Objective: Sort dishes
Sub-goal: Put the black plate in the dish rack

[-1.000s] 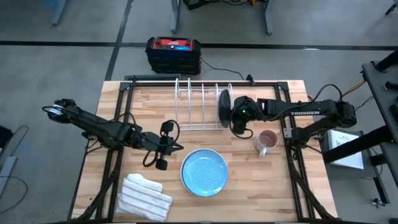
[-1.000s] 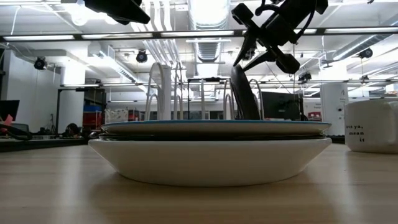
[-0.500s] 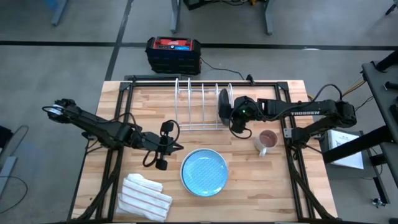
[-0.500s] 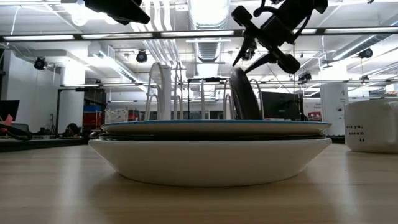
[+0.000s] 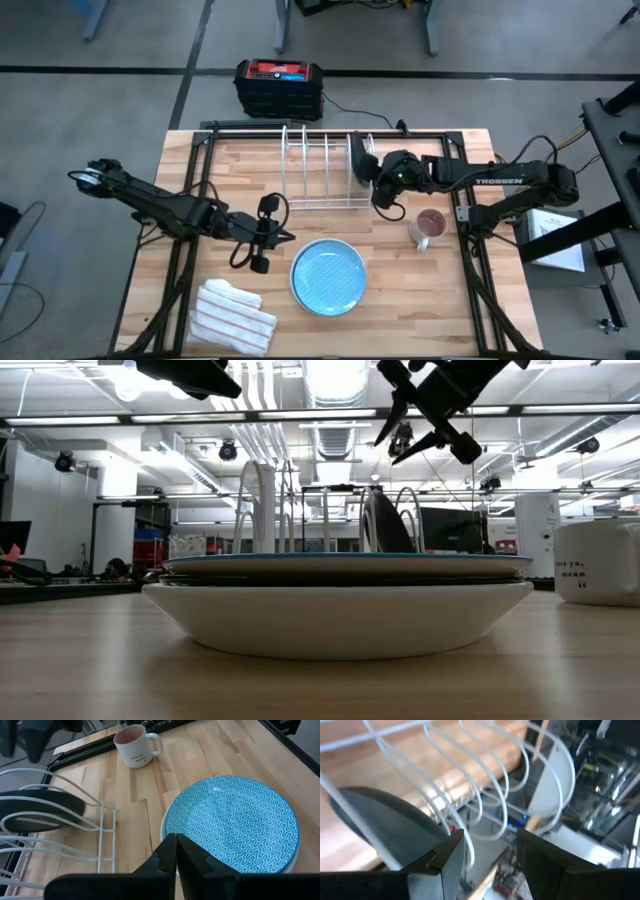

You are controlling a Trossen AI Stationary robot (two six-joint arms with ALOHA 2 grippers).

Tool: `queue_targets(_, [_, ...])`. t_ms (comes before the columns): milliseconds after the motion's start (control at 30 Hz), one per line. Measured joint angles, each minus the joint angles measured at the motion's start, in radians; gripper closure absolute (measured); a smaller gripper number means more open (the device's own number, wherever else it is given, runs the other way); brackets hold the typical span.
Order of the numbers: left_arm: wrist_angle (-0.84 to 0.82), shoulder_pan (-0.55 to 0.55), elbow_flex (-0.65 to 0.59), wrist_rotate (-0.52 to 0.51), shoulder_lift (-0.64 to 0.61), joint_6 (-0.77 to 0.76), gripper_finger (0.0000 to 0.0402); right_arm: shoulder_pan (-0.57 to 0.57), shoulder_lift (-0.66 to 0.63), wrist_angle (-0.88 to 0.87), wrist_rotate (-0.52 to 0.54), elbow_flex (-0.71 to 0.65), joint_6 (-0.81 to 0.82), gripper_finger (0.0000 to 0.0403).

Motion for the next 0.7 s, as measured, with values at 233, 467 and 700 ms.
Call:
queue_targets(233, [0.000, 0.000, 0.000, 0.000, 0.000, 0.000, 0.0401, 0.018, -0.053, -0.001, 0.167, 0.000, 0.119, 0.0239])
queue_targets(467, [0.000, 0.000, 0.000, 0.000, 0.000, 0.000, 0.0401, 0.013, -0.099, 0.067, 0.171, 0.001, 0.695, 0.0261])
queue_targets(700, [0.023, 0.001, 0.000, -0.001, 0.000, 0.001, 0.0401, -0.020, -0.077, 0.056, 0.184, 0.002, 1.332, 0.0324])
